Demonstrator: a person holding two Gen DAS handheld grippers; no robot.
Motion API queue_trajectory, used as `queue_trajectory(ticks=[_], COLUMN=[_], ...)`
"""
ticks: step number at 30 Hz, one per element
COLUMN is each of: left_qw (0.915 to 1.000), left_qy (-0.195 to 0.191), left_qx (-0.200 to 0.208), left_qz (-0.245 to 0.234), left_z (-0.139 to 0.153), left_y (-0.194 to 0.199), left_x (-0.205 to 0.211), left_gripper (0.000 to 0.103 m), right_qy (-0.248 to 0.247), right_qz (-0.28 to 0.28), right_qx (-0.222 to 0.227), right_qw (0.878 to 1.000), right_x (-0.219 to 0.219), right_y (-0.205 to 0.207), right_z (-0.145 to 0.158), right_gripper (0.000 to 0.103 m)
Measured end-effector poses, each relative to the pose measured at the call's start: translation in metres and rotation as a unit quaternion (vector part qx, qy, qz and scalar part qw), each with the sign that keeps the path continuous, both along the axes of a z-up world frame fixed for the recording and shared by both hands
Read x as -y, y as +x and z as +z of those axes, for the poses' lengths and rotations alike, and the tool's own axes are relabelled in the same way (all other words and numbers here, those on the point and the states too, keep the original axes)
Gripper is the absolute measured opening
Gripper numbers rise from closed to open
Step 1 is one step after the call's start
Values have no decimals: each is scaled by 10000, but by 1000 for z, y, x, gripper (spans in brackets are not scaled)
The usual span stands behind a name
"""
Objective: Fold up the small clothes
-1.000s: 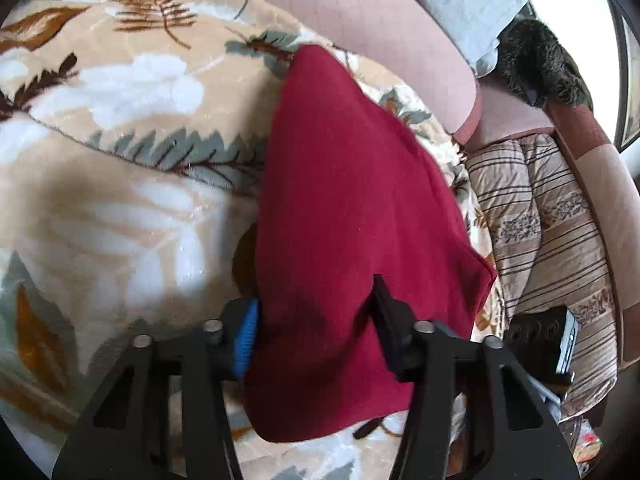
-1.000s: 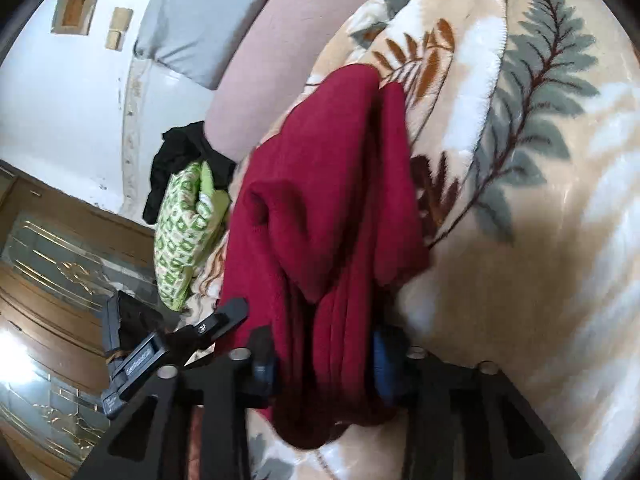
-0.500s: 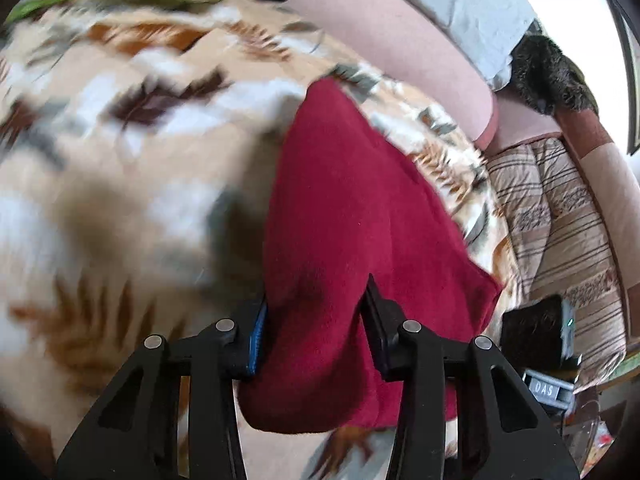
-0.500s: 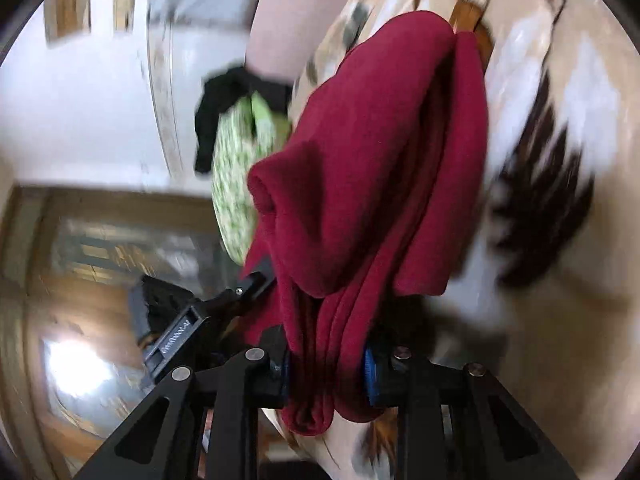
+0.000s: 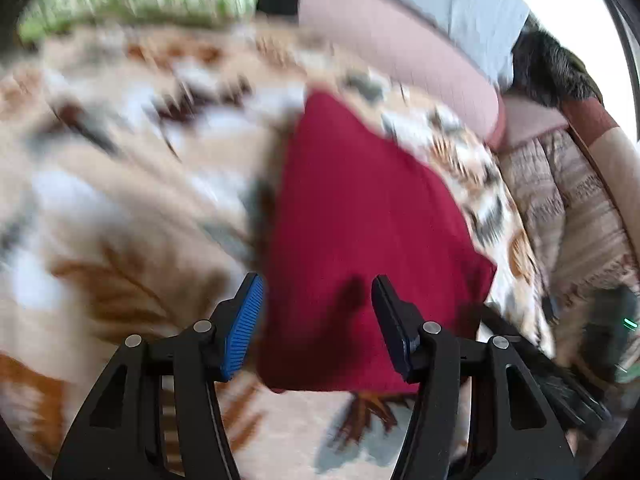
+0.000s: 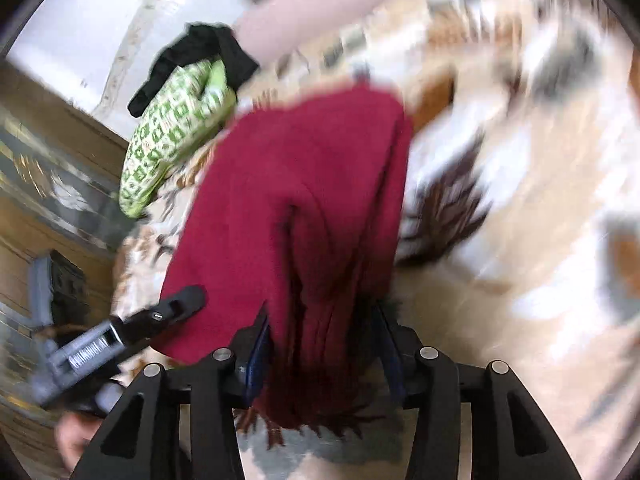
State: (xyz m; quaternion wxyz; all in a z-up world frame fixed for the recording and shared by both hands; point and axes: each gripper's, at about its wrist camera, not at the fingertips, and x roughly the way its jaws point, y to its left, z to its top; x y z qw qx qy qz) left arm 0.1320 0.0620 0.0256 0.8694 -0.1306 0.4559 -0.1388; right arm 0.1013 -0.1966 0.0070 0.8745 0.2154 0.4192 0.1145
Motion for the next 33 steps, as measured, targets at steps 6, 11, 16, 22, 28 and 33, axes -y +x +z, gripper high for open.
queue_trajectory(ticks=[6,11,16,22,28,33], left_qw=[9978,9970,9918,9904,9902,9901], left_qy=[-31,419,1023,1158,1177,1182], left_qx=[571,141,144,152,149,151], left_qz=[-322,-633,-747,-735,-735,-737], left_z=[10,-16,-30,-35,-35,-35], left_y=[-2,11,12,13,12,12], left_x=[10,42,67,70,70,70], left_gripper=[36,34,34,34,34,34], right_qy=[-1986,-2711,-1822,-2155,-2122,-2078], right_qz=[54,1012,917,1029,979,922], right_qx=[2203,1351,429,686,769,856], right_qw=[9550,9476,9780,9686,9693,9700], right_x=[-43,-81,-42,-53,-59,-62], right_y=[-19,32,52,49,45,41], right_z=[67,21,-18,-19,-17,-15], right_gripper=[47,24,22,23,25,34])
